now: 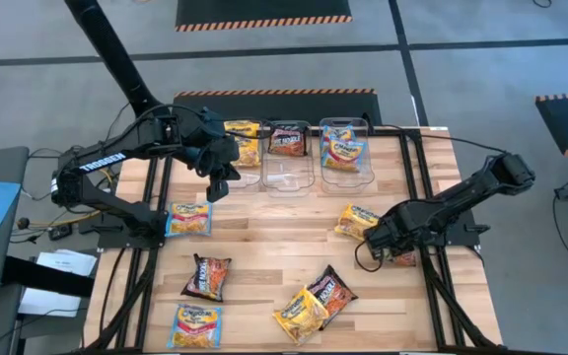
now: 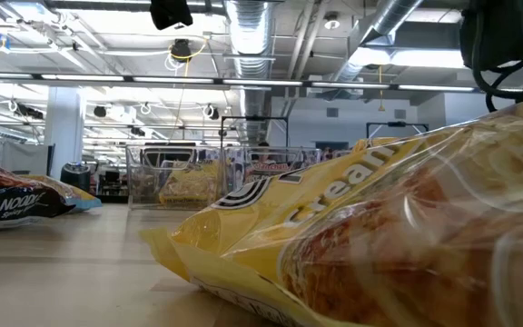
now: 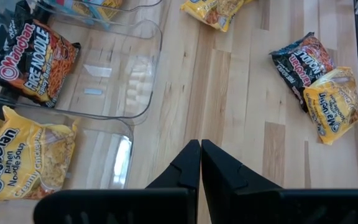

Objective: Sort Maruchan noodles
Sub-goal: Put the black noodle pack in the middle transparent bin

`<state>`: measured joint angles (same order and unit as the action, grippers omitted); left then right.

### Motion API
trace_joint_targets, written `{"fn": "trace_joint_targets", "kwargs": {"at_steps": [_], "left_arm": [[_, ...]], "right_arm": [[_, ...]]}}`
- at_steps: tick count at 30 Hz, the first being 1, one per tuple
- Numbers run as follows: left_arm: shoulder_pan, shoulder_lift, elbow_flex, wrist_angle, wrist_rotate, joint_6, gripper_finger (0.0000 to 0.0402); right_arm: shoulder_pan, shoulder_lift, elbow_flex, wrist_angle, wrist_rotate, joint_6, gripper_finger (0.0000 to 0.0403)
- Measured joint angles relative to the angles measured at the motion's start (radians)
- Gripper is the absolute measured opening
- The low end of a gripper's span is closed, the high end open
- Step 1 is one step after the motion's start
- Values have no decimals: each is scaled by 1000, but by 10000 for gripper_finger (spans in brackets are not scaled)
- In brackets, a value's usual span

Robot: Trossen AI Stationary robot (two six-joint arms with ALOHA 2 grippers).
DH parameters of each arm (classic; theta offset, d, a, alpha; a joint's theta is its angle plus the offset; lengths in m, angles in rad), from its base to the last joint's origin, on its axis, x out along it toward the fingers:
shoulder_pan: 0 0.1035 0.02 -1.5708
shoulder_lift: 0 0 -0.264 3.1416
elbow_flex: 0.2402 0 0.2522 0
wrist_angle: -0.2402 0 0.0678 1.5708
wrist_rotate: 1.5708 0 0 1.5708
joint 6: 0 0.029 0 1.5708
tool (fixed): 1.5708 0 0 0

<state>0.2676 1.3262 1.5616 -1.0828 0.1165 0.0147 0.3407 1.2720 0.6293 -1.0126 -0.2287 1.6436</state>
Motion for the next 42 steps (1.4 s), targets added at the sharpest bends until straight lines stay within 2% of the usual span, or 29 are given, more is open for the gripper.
{"fn": "trace_joint_targets", "kwargs": {"at_steps": [6, 12, 18, 24, 33, 37, 42], "left_arm": [[0, 0, 0, 0, 0, 7, 0], [0, 0, 0, 0, 0, 7, 0], [0, 0, 0, 0, -32, 10, 0], [0, 0, 0, -1, -88, 27, 0], [28, 0, 0, 6, -140, 36, 0], [61, 0, 0, 32, -162, 62, 0], [113, 0, 0, 74, -164, 104, 0]], "right_arm": [[36, 2, 95, -120, 33, 14, 4], [87, 1, 222, -259, 90, 100, 3], [118, 1, 351, -347, 193, 164, 3], [88, 0, 460, -376, 368, 154, 3], [-95, 0, 601, -341, 594, -91, 3], [-207, 0, 653, -271, 652, -269, 3], [-357, 0, 694, -129, 674, -526, 4]]}}
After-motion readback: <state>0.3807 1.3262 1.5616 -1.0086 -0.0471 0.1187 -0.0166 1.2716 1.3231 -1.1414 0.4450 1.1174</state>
